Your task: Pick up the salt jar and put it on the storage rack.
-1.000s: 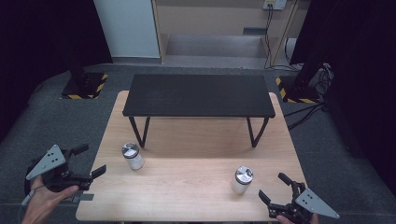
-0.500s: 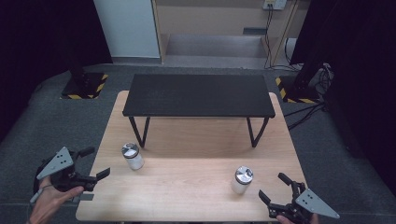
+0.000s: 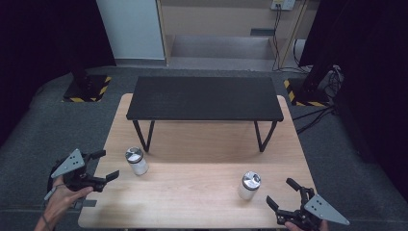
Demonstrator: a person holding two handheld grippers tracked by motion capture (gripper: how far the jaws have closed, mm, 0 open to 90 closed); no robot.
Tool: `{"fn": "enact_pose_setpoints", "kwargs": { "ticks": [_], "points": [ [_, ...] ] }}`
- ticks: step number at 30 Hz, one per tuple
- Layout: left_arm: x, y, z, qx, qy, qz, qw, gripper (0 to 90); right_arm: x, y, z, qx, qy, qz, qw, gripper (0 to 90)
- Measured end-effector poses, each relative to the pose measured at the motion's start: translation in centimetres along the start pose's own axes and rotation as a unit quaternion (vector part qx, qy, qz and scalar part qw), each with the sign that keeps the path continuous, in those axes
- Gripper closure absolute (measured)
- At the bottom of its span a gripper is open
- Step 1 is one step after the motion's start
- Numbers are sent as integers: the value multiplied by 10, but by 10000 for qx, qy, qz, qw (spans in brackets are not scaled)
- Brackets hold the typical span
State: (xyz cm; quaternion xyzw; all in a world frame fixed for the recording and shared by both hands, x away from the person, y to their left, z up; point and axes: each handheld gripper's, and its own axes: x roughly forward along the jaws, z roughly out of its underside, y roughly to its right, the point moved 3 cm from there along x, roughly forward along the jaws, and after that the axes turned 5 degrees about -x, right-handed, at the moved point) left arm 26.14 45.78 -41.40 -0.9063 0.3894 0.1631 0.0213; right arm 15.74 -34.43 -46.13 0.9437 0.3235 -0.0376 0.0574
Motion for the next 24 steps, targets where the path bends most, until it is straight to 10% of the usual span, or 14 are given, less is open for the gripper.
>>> {"fn": "enact_pose_setpoints", "kwargs": {
  "ticks": [24],
  "points": [
    [50, -10, 13, -63, -201, -4, 9998, 38, 0, 0, 0, 15, -20, 11, 10000, 69]
  ]
}}
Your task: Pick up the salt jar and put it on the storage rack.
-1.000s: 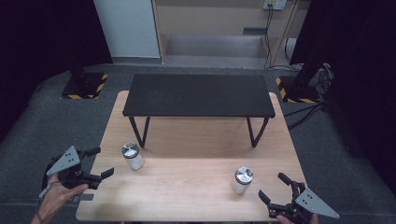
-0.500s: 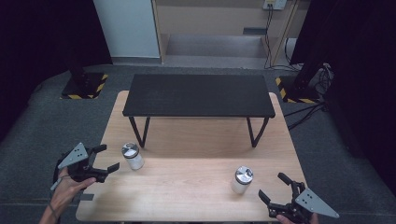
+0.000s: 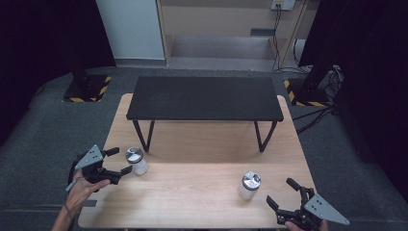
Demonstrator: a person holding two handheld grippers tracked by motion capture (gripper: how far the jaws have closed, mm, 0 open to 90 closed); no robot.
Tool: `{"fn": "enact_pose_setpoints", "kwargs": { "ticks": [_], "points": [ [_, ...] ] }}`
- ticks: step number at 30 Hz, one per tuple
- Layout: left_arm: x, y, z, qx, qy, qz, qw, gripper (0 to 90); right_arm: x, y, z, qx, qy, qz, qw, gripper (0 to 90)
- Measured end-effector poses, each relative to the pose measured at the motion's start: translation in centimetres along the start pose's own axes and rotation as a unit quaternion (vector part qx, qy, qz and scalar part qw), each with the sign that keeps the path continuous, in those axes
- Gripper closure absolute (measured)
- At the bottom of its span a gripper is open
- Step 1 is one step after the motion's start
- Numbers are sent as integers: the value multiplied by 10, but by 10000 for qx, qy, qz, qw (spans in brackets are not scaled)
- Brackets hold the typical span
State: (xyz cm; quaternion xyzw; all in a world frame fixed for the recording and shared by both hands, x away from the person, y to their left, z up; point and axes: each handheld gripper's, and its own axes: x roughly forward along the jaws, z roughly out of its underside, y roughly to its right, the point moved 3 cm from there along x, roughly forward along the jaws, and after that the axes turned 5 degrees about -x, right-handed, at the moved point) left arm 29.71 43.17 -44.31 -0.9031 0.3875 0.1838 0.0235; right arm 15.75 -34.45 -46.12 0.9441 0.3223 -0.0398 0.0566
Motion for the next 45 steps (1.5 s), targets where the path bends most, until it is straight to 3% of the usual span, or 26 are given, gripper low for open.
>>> {"fn": "enact_pose_setpoints", "kwargs": {
  "ticks": [8, 18, 21, 25, 26, 38, 45],
  "points": [
    [15, -1, 1, -82, 43, 48, 9999, 44, 0, 0, 0, 1, -1, -8, 10000, 70],
    [33, 1, -1, 20, 46, 98, 9999, 75, 0, 1, 0, 12, 8, -10, 10000, 70],
    [37, 1, 0, 44, 71, 69, 9999, 132, -1, 1, 0, 22, 16, -9, 10000, 70],
    [36, -3, 4, 15, 179, 83, 9998, 329, -1, 1, 0, 16, 25, -11, 10000, 70],
    [35, -3, 4, 18, 175, 82, 9998, 336, -1, 1, 0, 17, 26, -10, 10000, 70],
    [34, 0, 0, 46, 129, 67, 9999, 341, -1, 1, 0, 22, 23, -11, 10000, 70],
    [33, 7, -13, 122, 219, 272, 9993, 341, -1, 1, 0, 12, 37, -17, 10000, 71]
  ]
}}
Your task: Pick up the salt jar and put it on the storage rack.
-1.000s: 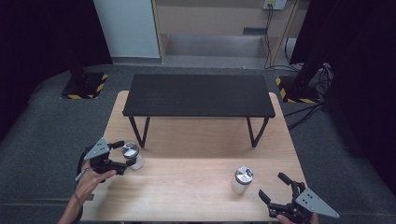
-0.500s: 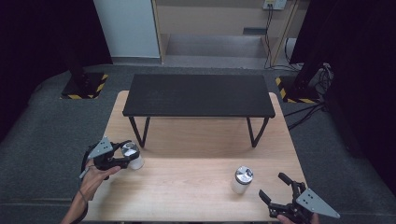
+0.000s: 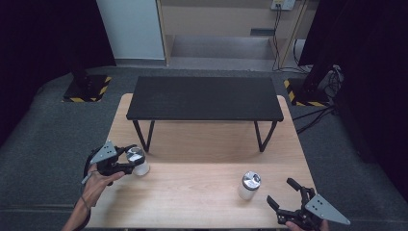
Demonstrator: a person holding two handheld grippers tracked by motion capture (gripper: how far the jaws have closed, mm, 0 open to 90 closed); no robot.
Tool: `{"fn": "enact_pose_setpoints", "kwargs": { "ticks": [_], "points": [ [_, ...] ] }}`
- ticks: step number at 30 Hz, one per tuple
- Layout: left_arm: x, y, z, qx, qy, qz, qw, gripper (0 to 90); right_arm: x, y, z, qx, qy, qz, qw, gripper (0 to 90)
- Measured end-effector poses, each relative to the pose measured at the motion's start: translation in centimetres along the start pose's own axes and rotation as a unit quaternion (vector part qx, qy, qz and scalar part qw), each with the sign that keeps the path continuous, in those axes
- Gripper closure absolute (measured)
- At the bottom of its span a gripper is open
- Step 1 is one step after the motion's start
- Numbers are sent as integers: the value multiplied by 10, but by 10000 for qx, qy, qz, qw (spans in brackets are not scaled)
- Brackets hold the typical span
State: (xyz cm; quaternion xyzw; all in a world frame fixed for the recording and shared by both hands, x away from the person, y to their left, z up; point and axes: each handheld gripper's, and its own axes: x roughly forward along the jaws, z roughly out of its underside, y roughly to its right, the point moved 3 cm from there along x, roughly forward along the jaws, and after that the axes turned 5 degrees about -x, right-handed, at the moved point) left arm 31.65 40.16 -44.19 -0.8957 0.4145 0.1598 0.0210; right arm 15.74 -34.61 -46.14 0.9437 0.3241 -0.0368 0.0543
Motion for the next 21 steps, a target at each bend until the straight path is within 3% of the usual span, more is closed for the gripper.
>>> {"fn": "enact_pose_setpoints", "kwargs": {
  "ticks": [10, 21],
  "points": [
    [2, 16, -28, 75, 60, 279, 9996, 342, 0, 0, 0, -6, 12, -3, 10000, 71],
    [3, 39, -69, -2, 76, 537, 9985, 342, -1, 0, 0, -9, 17, -9, 10000, 71]
  ]
}}
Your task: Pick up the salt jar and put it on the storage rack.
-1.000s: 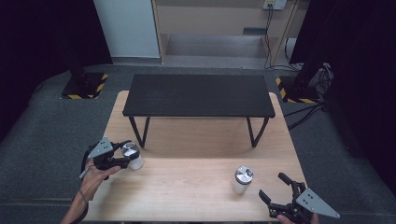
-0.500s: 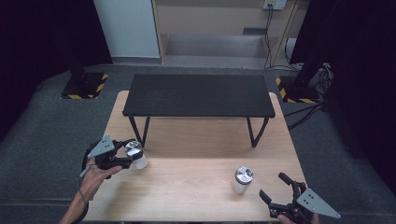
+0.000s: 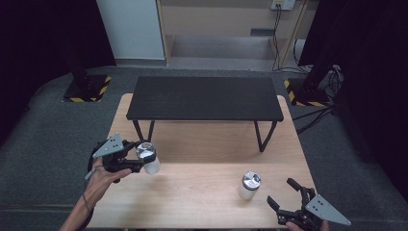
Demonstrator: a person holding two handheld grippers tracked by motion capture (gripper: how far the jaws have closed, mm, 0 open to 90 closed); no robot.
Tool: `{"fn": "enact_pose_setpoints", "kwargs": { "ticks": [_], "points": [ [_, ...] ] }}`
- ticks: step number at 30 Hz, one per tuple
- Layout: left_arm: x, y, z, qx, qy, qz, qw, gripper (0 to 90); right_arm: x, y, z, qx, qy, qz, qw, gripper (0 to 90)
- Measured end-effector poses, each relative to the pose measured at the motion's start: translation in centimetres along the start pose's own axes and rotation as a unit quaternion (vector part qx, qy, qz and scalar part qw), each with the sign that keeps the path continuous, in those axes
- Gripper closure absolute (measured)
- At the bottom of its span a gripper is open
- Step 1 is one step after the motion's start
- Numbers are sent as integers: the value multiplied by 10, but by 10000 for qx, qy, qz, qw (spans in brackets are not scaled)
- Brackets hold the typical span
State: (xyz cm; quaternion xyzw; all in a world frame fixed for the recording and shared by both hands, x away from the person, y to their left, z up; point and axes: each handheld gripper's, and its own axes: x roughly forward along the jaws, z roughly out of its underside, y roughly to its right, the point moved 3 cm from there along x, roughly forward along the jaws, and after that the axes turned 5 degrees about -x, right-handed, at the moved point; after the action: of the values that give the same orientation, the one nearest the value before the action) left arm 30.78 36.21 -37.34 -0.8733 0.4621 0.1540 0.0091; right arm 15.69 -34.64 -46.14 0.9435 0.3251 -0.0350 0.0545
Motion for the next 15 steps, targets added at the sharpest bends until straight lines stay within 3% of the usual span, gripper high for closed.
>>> {"fn": "enact_pose_setpoints", "kwargs": {
  "ticks": [8, 15],
  "points": [
    [-3, 18, -34, -69, 133, 8, 9999, 342, 0, 0, 0, 5, 16, -2, 10000, 71],
    [-4, 39, -65, -150, 162, -196, 9996, 342, 0, 1, 0, 14, 15, -9, 10000, 71]
  ]
}}
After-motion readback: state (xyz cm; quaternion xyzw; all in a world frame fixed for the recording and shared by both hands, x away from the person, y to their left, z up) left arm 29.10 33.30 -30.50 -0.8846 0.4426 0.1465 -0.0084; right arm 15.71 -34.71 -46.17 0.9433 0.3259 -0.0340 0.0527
